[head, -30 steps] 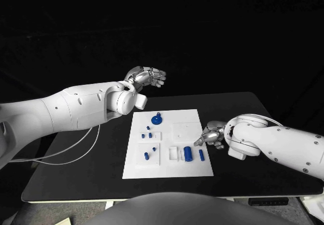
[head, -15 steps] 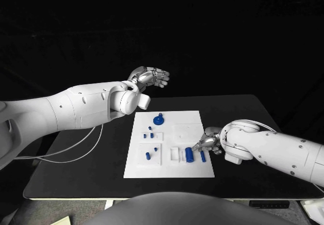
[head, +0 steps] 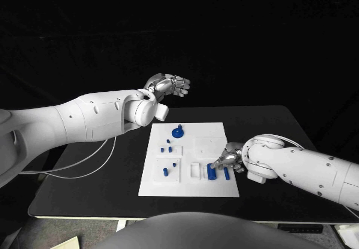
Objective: Assemble the parts on the task board
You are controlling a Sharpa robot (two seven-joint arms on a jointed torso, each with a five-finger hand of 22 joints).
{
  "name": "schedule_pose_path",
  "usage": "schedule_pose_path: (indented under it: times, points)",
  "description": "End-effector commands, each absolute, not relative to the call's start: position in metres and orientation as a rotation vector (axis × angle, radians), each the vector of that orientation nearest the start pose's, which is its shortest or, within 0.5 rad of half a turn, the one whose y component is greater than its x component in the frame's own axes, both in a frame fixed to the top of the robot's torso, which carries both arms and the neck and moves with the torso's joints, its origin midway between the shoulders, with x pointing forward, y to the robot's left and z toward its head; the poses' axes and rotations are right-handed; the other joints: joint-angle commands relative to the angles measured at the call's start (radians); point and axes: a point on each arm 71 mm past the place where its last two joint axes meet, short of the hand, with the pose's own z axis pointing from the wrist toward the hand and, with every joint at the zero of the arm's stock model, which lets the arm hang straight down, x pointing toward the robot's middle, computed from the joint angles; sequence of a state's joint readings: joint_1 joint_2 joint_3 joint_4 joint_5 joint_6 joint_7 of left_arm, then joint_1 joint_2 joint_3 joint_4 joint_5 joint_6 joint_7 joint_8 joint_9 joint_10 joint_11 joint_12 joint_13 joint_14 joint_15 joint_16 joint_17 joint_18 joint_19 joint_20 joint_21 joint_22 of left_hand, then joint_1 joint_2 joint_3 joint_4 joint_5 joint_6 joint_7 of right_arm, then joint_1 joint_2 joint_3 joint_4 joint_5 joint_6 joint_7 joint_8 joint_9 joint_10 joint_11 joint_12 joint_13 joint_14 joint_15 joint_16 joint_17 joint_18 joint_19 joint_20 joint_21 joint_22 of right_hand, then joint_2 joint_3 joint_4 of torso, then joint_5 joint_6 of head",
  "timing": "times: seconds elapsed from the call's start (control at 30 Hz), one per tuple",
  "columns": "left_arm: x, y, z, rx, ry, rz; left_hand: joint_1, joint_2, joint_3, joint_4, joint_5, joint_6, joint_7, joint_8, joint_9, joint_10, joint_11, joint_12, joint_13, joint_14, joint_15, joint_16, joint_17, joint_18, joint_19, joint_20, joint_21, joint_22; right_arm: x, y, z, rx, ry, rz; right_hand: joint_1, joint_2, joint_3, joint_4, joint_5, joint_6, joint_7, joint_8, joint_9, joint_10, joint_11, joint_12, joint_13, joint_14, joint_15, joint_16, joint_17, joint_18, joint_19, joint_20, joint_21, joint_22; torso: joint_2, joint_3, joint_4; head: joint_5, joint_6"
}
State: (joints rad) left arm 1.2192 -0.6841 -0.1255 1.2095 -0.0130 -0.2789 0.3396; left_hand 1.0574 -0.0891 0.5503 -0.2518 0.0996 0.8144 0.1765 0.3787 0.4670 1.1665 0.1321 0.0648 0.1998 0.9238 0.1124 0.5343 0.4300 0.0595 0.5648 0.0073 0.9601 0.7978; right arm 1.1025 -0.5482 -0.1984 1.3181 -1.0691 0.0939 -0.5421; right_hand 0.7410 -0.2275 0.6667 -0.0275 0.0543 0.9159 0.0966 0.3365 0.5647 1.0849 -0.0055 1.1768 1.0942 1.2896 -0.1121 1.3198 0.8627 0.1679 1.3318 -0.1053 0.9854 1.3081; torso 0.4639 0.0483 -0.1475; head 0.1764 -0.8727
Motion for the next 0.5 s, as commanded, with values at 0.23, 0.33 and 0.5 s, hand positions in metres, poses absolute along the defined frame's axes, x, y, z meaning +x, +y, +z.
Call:
schedule_pose_path:
  times: [0.23,0.33,0.5]
  points:
    - [0.536,0.221,-0.218,-1.136,1.485,-1.373,-0.008,0.006,-0.003,0.001,0.004,-0.006,-0.003,0.004,-0.002,-0.004,-0.001,0.005,-0.001,0.006,-0.001,-0.006,0.003,0.009,0.002,0.004,-0.005,0.001,0.441,-0.128,-0.347,0.018,2.574,0.33,-0.014,0.004,-0.001,0.008,-0.005,0.005,0.013,-0.007,0.003,-0.007,0.002,-0.004,0.002,-0.007,0.0,-0.002,0.002,0.094,-0.005,-0.007,0.008,0.019,0.002,-0.0009,-0.0005,0.007,0.0]
    - [0.536,0.22,-0.218,-1.136,1.486,-1.374,-0.009,0.006,-0.003,0.001,0.004,-0.006,-0.003,0.005,-0.002,-0.004,-0.001,0.005,-0.001,0.006,-0.001,-0.006,0.003,0.009,0.002,0.004,-0.005,0.001,0.44,-0.127,-0.353,0.024,2.581,0.324,-0.013,0.005,-0.001,0.008,-0.005,0.005,0.013,-0.007,0.004,-0.008,0.002,-0.004,0.003,-0.007,0.0,-0.002,0.003,0.094,-0.005,-0.007,0.009,0.019,0.002,-0.0005,-0.0001,0.008,0.0]
    - [0.536,0.22,-0.218,-1.136,1.487,-1.376,-0.009,0.006,-0.004,0.001,0.004,-0.006,-0.002,0.005,-0.002,-0.004,0.0,0.005,-0.002,0.006,-0.001,-0.007,0.003,0.009,0.002,0.004,-0.005,0.002,0.439,-0.124,-0.36,0.03,2.586,0.322,-0.013,0.009,-0.002,0.006,-0.005,0.004,0.013,-0.007,0.006,-0.008,0.002,-0.005,0.004,-0.007,0.0,-0.003,0.004,0.094,-0.006,-0.007,0.009,0.019,0.001,-0.0015,-0.0012,0.014,0.0]
